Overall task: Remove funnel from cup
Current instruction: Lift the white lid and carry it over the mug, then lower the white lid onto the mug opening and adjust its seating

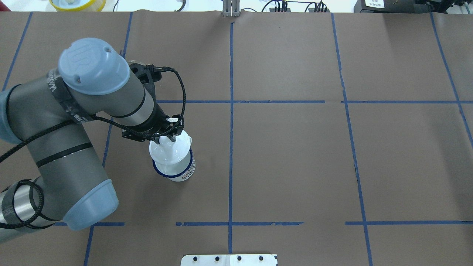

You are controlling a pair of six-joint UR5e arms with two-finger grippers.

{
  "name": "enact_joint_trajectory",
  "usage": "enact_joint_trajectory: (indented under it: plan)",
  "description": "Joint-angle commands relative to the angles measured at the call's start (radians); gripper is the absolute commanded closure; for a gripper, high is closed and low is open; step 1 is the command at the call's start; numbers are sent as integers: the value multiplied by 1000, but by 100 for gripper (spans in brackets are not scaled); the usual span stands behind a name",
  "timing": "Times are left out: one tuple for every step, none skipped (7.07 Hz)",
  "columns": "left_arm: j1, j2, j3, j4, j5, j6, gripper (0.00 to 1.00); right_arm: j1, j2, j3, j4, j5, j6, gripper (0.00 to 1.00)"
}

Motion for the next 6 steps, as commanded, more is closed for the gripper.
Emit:
enact_joint_trajectory:
  plan:
    - [23,7,21,-32,53,-17,100,0,0,0,0,0,0,0]
    - [24,14,15,-36,60,-21,100,0,0,0,0,0,0,0]
    - [24,14,15,-36,60,-21,100,0,0,0,0,0,0,0]
    - [38,22,16,-36,61,-21,100,0,0,0,0,0,0,0]
    - [49,28,17,-36,61,-20,100,0,0,0,0,0,0,0]
    - [52,33,17,-36,60,-17,100,0,0,0,0,0,0,0]
